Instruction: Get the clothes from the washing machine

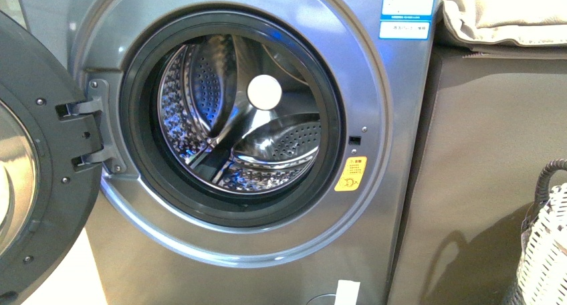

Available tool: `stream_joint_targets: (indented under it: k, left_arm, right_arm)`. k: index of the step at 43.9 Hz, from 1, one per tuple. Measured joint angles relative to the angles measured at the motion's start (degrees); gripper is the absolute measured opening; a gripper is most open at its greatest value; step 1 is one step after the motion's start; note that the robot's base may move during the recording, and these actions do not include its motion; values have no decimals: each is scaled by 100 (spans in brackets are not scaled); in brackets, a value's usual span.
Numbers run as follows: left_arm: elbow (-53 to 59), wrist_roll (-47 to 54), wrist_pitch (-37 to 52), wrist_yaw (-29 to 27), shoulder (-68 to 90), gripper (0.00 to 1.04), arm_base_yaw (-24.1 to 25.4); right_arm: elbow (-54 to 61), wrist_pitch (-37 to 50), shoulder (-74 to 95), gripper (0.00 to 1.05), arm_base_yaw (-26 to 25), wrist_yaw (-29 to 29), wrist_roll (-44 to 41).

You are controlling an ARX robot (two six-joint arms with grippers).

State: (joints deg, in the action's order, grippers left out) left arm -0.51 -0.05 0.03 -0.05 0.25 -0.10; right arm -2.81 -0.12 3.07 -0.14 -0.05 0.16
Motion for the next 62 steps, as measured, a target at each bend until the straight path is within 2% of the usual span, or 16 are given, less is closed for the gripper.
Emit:
stream_joint_targets:
  k: [29,37,42,54,62]
  left_arm:
    - [0,0,0,4,0,4,0]
    - [0,-2,0,4,0,32,0]
    - [0,-2,0,4,0,55,0]
    - [0,-2,0,4,0,99,0]
    - [0,0,0,4,0,98,0]
  right_arm:
    - [251,0,-282,3,2,0,-7]
    - [251,0,-282,32,2,-2,-9]
    - [251,0,-282,55,2,-2,-7]
    - [251,0,-282,98,2,-2,-7]
    - [251,0,-282,97,2,-2,-4]
